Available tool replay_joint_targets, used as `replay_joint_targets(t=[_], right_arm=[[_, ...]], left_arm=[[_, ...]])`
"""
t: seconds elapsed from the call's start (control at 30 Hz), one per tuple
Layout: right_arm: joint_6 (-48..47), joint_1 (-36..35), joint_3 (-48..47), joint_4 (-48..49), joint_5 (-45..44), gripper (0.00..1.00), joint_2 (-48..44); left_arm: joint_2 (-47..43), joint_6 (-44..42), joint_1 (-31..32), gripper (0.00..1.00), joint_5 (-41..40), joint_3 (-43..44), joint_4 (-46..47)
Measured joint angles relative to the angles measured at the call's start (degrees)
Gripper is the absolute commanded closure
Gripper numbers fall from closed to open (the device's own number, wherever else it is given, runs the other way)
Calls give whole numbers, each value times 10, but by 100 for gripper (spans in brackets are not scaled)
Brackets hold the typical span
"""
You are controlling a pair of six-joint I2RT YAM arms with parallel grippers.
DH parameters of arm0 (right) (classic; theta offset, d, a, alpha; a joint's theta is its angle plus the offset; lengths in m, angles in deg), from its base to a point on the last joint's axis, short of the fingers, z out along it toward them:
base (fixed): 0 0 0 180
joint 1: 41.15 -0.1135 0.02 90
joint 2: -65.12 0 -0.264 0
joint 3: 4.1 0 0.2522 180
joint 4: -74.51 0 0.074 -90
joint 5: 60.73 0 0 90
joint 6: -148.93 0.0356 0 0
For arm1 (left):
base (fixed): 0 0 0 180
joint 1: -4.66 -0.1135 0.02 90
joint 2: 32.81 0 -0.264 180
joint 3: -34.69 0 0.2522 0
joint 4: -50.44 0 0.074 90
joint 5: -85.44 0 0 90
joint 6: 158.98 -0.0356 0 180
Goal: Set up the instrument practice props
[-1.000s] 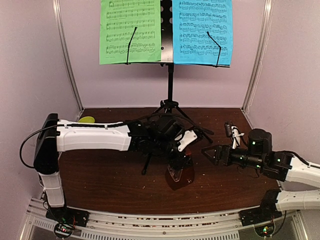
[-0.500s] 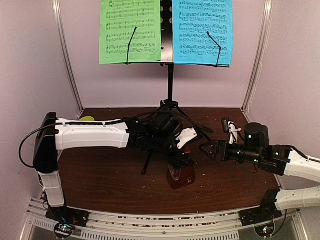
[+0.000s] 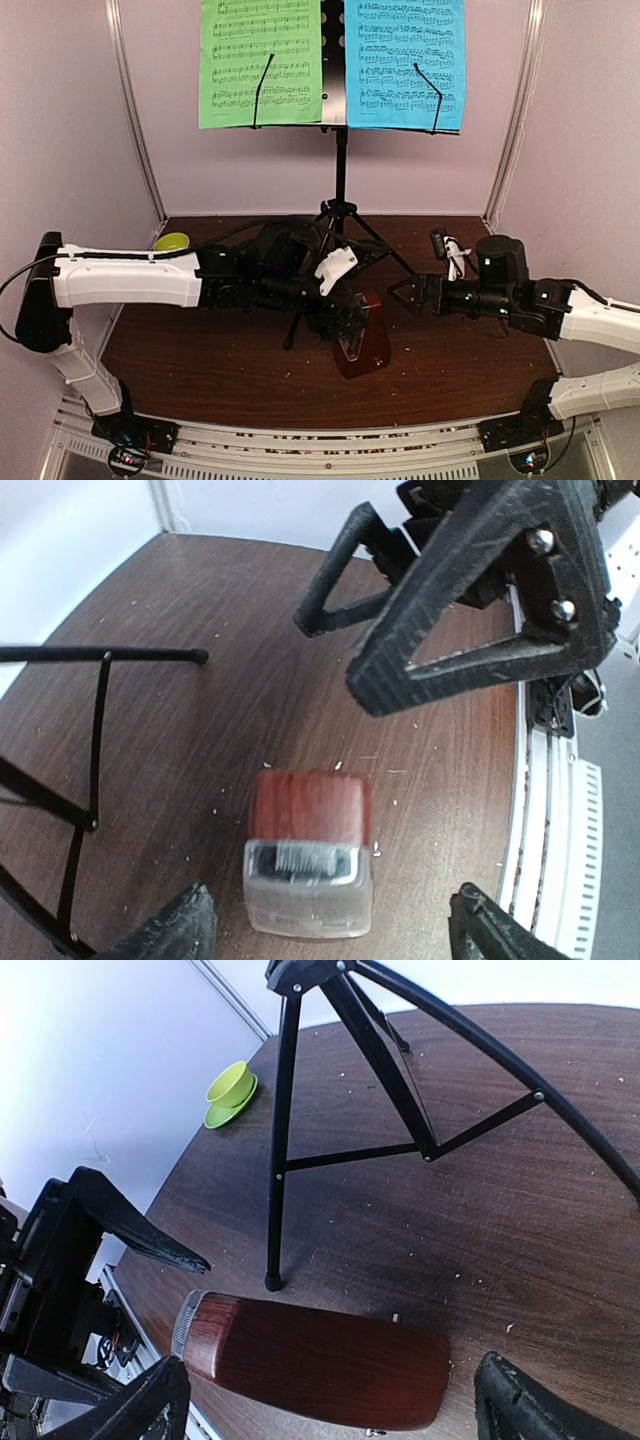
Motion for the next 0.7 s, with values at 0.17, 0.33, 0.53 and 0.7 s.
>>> replay_joint_targets(t=[0.17, 0.33, 0.53, 0.7], right_arm=[[3, 0, -14, 5, 18, 0, 37], [14, 0, -30, 13, 40, 1, 73], [26, 0, -33, 21, 61, 1, 97], [39, 1, -35, 27, 68, 2, 106]], left_arm=[[-22, 44, 0, 21, -30, -62, 50], [-21, 63, 0, 21, -41, -72, 76], [-5, 63, 0, 25, -31, -61, 91], [9, 57, 0, 30, -23, -53, 90]])
